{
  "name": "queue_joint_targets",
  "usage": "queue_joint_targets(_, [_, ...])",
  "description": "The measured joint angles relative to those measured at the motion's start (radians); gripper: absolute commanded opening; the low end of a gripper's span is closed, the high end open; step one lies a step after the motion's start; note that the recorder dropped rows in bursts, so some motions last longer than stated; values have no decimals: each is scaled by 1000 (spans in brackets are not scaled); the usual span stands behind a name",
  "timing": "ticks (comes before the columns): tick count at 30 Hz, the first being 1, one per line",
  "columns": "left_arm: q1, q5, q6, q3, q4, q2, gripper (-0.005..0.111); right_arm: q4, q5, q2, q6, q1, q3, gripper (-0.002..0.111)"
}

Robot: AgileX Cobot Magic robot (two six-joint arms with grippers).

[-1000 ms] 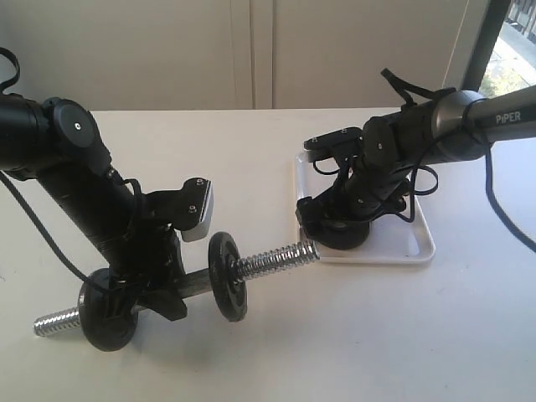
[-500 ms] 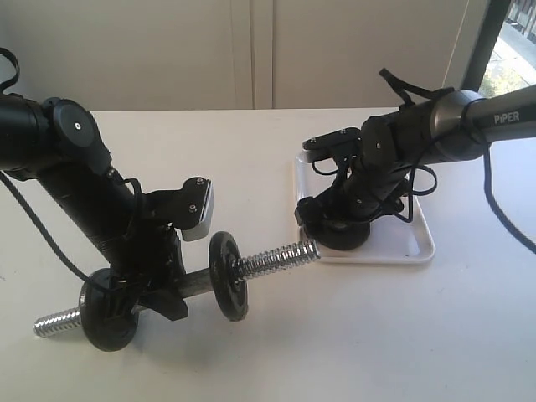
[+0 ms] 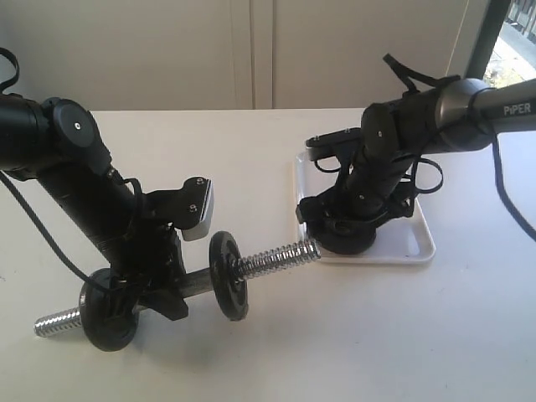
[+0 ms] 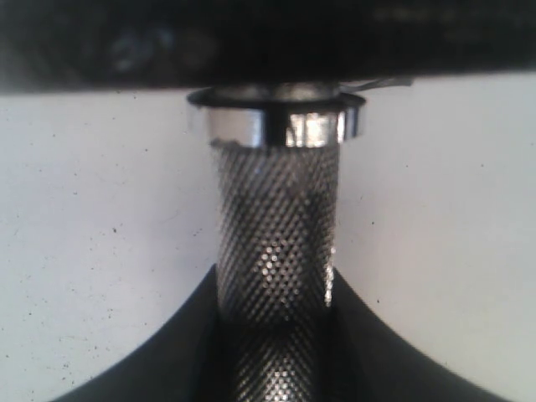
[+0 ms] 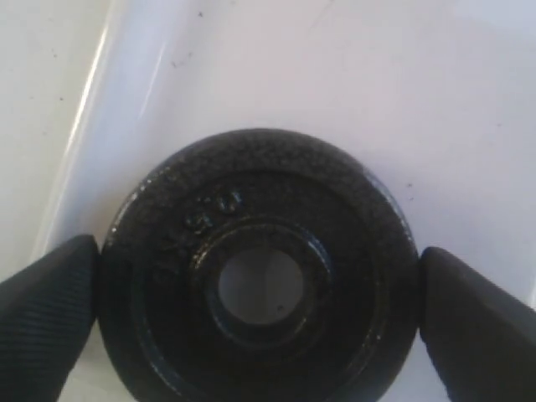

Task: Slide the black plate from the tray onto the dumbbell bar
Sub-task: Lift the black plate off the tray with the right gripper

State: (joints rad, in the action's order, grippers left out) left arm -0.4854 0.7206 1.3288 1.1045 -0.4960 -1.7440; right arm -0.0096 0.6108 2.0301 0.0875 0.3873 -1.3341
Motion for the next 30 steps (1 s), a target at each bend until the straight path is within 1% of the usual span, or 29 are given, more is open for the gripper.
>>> queue_joint_targets(5, [0, 0, 0, 0, -1, 0, 0, 10, 50, -29, 6, -4, -53, 0])
queue_joint_targets(10, [0, 0, 0, 0, -2, 0, 0, 15, 125, -47, 7, -34, -90, 0])
queue_joint_targets(13, [0, 0, 0, 0, -2, 0, 0, 59, 159, -58, -16, -59, -100, 0])
queue_joint_targets(22, [0, 0, 0, 0, -5, 0, 0, 425, 290, -85, -275, -167, -120, 0])
queue_joint_targets(30, [0, 0, 0, 0, -5, 0, 0, 612, 459, -87, -411, -270, -121, 0])
